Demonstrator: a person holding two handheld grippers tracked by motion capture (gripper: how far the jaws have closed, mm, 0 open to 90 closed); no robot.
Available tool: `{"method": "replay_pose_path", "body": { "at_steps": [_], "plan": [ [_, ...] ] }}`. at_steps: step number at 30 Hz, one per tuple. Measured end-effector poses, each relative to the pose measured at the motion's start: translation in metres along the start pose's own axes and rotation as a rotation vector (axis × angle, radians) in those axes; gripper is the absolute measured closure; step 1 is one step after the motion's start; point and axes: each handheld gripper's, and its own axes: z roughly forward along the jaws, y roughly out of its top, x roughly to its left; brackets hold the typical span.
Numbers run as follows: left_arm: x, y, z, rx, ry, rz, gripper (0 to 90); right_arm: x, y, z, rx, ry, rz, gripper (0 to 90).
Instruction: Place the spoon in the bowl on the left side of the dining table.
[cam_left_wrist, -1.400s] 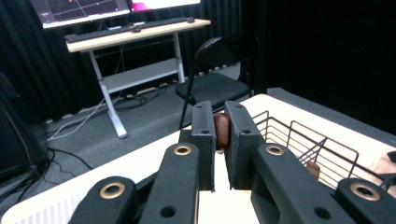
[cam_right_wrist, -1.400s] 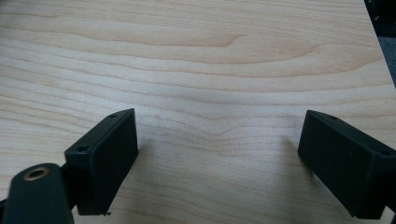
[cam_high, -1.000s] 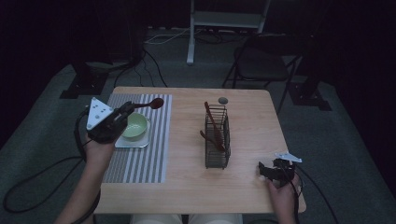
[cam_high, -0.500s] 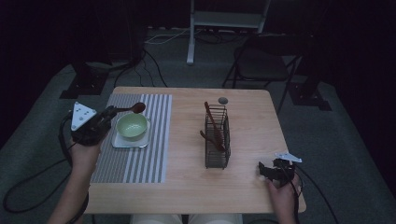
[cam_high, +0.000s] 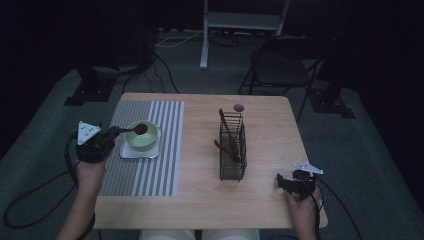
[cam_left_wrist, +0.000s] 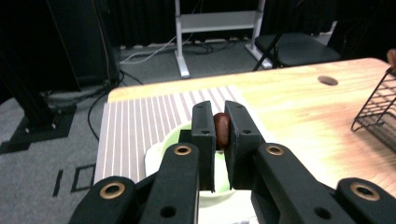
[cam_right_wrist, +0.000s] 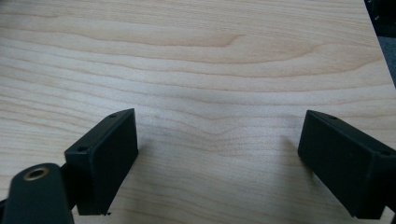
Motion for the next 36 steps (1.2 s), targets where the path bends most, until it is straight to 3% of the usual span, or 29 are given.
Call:
{"method": "replay_pose_path", "body": {
  "at_steps": [9,17,24,28,36],
  "plan": [
    [0.004,-0.025,0.012,0.045,-0.017,-0.046,83.4,0.000,0.000,0.000,0.000,0.000,0.000,11.4],
    [0.006,-0.038,0.019,0.053,-0.023,-0.093,83.4,0.000,0.000,0.000,0.000,0.000,0.000,11.4],
    [0.002,-0.060,0.031,0.093,-0.027,-0.098,83.3,0.000,0.000,0.000,0.000,0.000,0.000,11.4],
    [0.000,-0.073,0.035,0.118,-0.006,-0.093,83.2,0.000,0.000,0.000,0.000,0.000,0.000,11.4],
    [-0.003,-0.081,0.039,0.154,0.035,-0.035,79.9,0.000,0.000,0.000,0.000,0.000,0.000,11.4]
  ]
}}
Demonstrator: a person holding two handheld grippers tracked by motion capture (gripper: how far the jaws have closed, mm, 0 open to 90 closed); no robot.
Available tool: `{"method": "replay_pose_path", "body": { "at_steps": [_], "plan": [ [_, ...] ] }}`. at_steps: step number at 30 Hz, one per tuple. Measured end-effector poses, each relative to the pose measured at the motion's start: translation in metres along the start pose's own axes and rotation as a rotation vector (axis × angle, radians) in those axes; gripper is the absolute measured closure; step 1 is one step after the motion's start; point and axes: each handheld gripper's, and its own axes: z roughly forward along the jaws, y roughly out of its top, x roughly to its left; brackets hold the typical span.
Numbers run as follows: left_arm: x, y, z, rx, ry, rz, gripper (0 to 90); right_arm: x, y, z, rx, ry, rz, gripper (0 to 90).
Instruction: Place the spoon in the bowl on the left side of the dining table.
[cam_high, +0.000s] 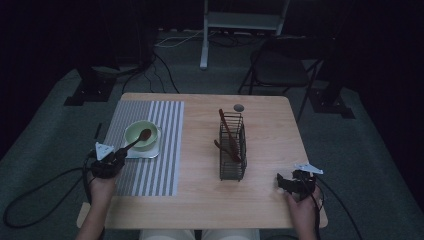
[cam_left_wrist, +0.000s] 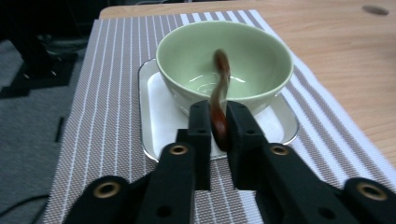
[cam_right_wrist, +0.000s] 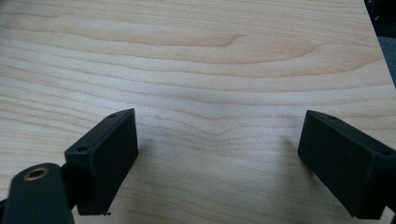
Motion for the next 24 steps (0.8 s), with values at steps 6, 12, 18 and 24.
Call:
{"method": "replay_pose_path", "body": {
  "at_steps": [6,12,18,24],
  "plan": [
    [0.000,0.000,0.003,0.006,-0.004,0.009,61.8,0.000,0.000,0.000,0.000,0.000,0.000,11.4],
    [-0.001,-0.002,0.000,0.013,0.019,0.027,41.2,0.000,0.000,0.000,0.000,0.000,0.000,11.4],
    [-0.003,-0.005,-0.007,0.028,0.048,0.010,29.2,0.000,0.000,0.000,0.000,0.000,0.001,11.4],
    [-0.005,-0.012,-0.016,0.035,0.025,-0.004,24.9,0.000,0.000,0.000,0.001,0.000,0.002,11.4]
  ]
}}
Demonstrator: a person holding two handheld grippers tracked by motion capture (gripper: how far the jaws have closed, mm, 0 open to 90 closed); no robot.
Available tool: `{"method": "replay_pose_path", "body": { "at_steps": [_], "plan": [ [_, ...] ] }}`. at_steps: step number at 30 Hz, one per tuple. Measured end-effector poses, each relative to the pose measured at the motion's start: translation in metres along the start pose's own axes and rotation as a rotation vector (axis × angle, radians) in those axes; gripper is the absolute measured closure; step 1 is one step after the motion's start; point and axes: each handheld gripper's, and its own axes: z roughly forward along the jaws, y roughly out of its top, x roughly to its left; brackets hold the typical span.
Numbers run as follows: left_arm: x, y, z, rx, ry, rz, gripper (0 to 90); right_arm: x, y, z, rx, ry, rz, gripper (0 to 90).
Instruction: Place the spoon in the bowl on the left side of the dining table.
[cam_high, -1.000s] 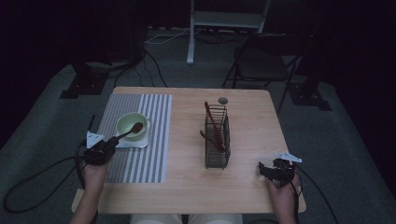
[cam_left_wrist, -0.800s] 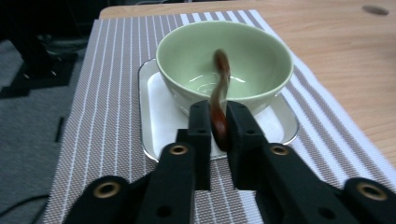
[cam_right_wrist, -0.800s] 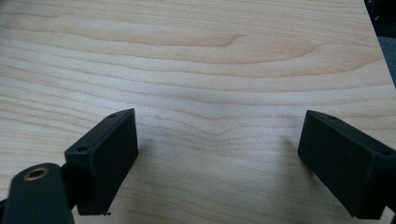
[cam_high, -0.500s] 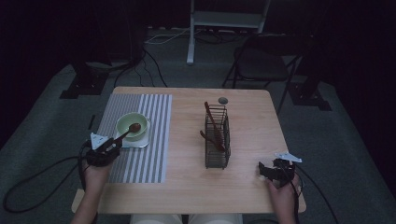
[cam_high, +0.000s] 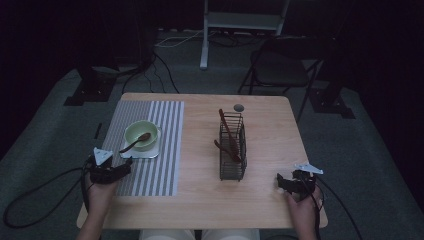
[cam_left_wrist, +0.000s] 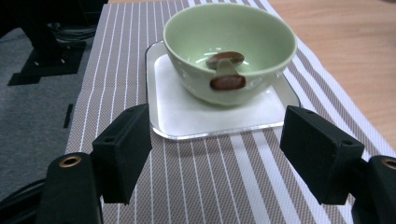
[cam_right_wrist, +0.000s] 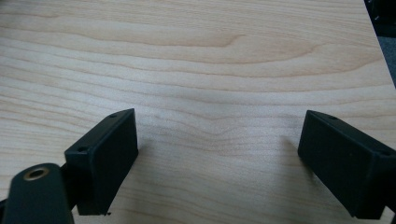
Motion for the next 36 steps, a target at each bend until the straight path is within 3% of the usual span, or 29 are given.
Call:
{"method": "replay_pose_path", "body": {
  "at_steps": [2,10,14,18,24,26,28,31,33,36],
  "plan": [
    [0.000,-0.003,-0.002,0.014,-0.004,0.000,18.2,0.000,0.000,0.000,0.000,0.000,0.000,11.4],
    [0.002,-0.018,-0.014,-0.005,-0.013,-0.003,18.0,0.000,0.000,0.000,0.000,0.000,0.000,11.4],
    [0.004,-0.026,-0.018,0.001,-0.028,-0.002,10.2,0.000,0.000,0.000,0.000,0.000,0.000,11.4],
    [0.004,-0.035,-0.024,-0.030,-0.002,0.018,10.1,0.000,0.000,0.000,0.000,0.000,0.000,11.4],
    [0.009,-0.053,-0.032,-0.016,0.012,0.018,9.8,0.000,0.000,0.000,0.000,0.000,0.000,11.4],
    [0.011,-0.059,-0.034,-0.012,0.011,0.007,1.1,0.000,0.000,0.000,0.000,0.000,0.000,11.4],
    [0.013,-0.064,-0.036,-0.020,0.017,0.021,0.6,0.000,0.000,0.000,0.000,0.000,0.000,11.4],
    [0.018,-0.070,-0.042,-0.038,-0.018,-0.006,0.6,0.000,0.000,0.000,0.000,0.000,0.000,11.4],
    [0.020,-0.073,-0.046,-0.055,-0.014,0.001,0.7,0.000,0.000,0.000,0.000,0.000,0.000,11.4],
    [0.024,-0.079,-0.051,-0.044,-0.008,0.012,0.7,0.000,0.000,0.000,0.000,0.000,0.000,11.4]
  ]
}}
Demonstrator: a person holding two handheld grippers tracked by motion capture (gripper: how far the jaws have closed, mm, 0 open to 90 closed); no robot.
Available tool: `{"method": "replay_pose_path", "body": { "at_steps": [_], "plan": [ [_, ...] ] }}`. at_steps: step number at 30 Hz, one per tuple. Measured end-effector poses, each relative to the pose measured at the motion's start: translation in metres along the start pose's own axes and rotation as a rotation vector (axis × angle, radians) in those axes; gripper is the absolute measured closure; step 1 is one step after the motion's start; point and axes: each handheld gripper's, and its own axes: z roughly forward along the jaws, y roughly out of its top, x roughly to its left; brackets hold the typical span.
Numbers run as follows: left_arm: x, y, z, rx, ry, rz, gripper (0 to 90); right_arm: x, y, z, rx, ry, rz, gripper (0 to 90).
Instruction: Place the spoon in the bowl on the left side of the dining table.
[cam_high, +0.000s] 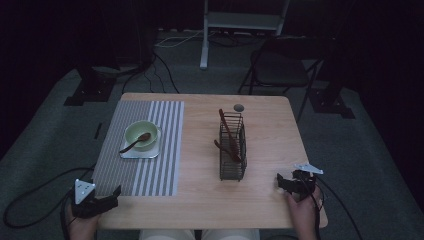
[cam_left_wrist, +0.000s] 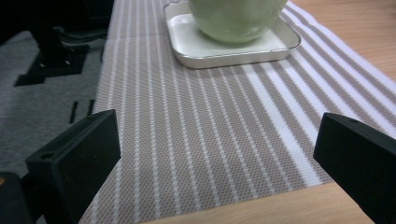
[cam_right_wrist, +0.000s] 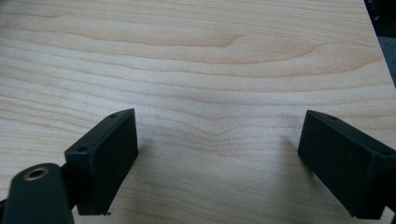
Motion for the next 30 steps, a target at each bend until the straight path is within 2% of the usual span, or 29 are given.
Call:
{"method": "replay_pose_path", "body": {
  "at_steps": [4,5,6,8,9,11,14,20,24,27,30],
  "plan": [
    [0.010,-0.010,-0.009,-0.002,-0.013,-0.043,0.7,0.000,0.000,0.000,0.000,0.000,0.000,11.4],
    [0.013,-0.013,-0.011,-0.003,-0.019,-0.042,0.7,0.000,0.000,0.000,0.000,0.000,0.000,11.4],
    [0.014,-0.017,-0.013,-0.012,-0.026,-0.020,0.7,0.000,0.000,0.000,0.000,0.000,0.000,11.4],
    [0.016,-0.021,-0.016,0.003,-0.051,0.011,4.4,0.000,0.000,0.000,0.000,0.000,0.000,11.4],
    [0.017,-0.024,-0.017,0.012,-0.069,0.016,4.3,0.000,0.000,0.000,0.000,0.000,0.000,11.4],
    [0.018,-0.029,-0.018,0.009,-0.075,0.034,4.3,0.000,0.000,0.000,0.000,0.000,0.000,11.4],
    [0.021,-0.033,-0.019,0.037,-0.074,0.018,4.2,0.000,0.000,0.000,0.000,0.000,0.000,11.4],
    [0.027,-0.037,-0.023,0.048,-0.073,0.003,4.2,0.000,0.000,0.000,0.000,0.002,-0.001,11.4],
    [0.034,-0.041,-0.027,0.062,-0.057,-0.027,4.1,0.000,-0.001,-0.001,0.001,0.002,0.000,11.4],
    [0.036,-0.042,-0.030,0.057,-0.069,-0.051,4.1,0.000,-0.001,-0.001,0.000,0.002,0.000,11.4],
    [0.035,-0.042,-0.032,0.066,-0.061,-0.055,2.4,0.000,-0.001,-0.001,0.000,0.002,0.000,11.4]
  ]
}}
